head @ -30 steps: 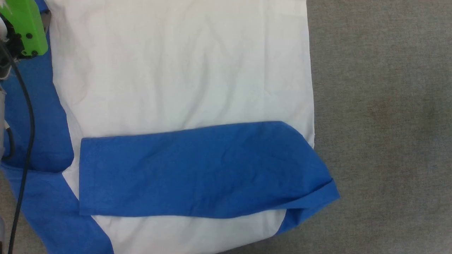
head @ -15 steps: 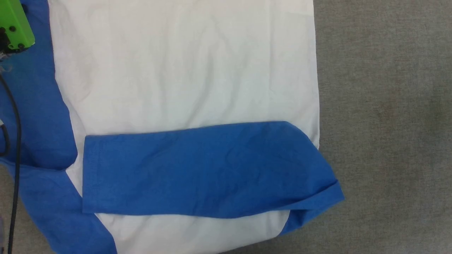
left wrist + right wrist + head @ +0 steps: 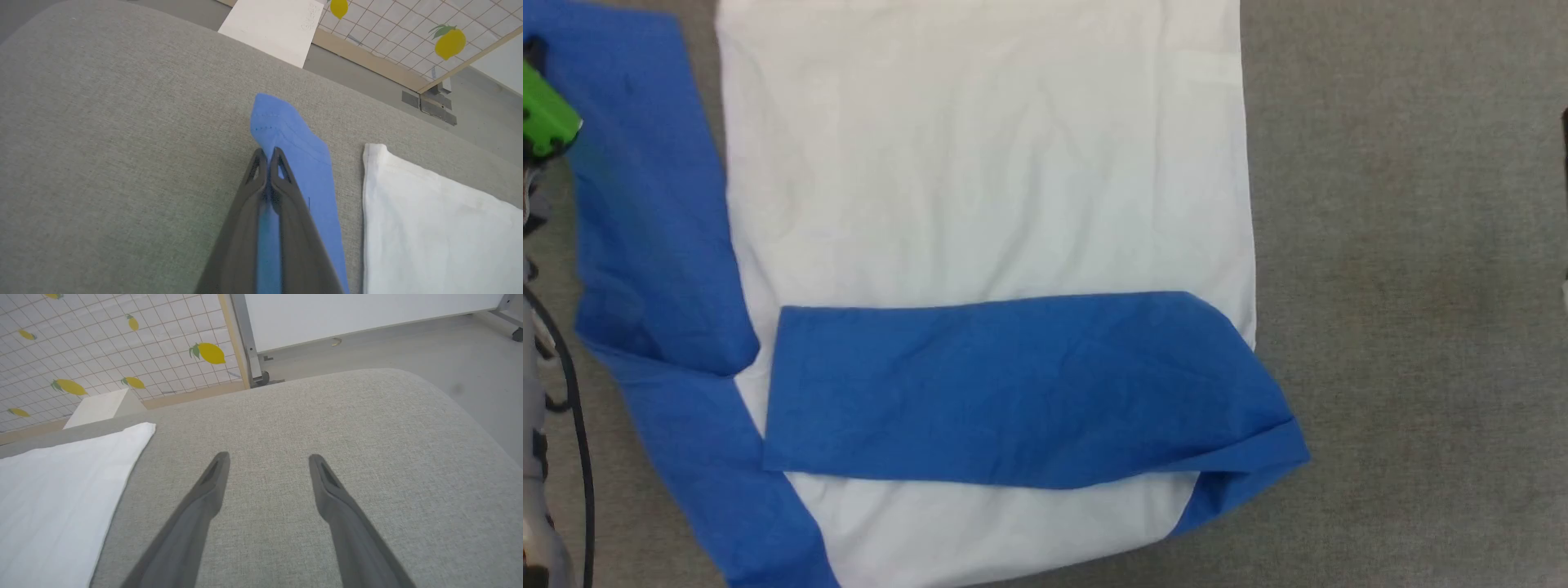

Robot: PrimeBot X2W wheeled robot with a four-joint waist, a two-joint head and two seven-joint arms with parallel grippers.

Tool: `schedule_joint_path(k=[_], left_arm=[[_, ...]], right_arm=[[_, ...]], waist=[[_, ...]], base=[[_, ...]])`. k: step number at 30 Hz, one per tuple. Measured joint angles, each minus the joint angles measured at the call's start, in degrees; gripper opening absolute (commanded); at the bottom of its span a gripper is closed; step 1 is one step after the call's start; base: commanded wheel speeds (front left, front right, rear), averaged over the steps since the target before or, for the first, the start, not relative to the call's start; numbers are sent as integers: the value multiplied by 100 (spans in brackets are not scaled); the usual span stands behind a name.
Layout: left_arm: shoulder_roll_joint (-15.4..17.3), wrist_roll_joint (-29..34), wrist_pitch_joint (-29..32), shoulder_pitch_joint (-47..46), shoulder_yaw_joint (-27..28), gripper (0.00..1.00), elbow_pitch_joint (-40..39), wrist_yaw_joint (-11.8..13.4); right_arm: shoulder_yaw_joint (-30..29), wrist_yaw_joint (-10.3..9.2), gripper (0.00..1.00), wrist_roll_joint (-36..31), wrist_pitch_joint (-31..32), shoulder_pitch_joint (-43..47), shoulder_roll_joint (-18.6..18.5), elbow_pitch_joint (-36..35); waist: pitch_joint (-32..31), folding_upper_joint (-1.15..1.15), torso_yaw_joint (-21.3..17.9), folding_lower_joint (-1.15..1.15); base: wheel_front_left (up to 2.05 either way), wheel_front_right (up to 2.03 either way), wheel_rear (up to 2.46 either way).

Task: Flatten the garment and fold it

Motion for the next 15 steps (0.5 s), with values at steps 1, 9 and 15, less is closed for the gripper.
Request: schedule_joint_path(k=[1,9,15], left_arm=[[9,-3,-82,77,47,0,-3,4],[104,-31,-625,608,276,0,-432,43],[-82,25,-417,696,-194,0,-1042,-144]], right_arm=[[13,0,100,0,-11,11,9,57],[70,0,100,-105,-135,338,198,580],[124,0,100,-144,-252,478,375,832]], waist=[[-77,0,17,0],[-1006,0,277,0],[-1631,0,456,-1]], base=[[0,0,0],[0,0,0],[0,0,0]])
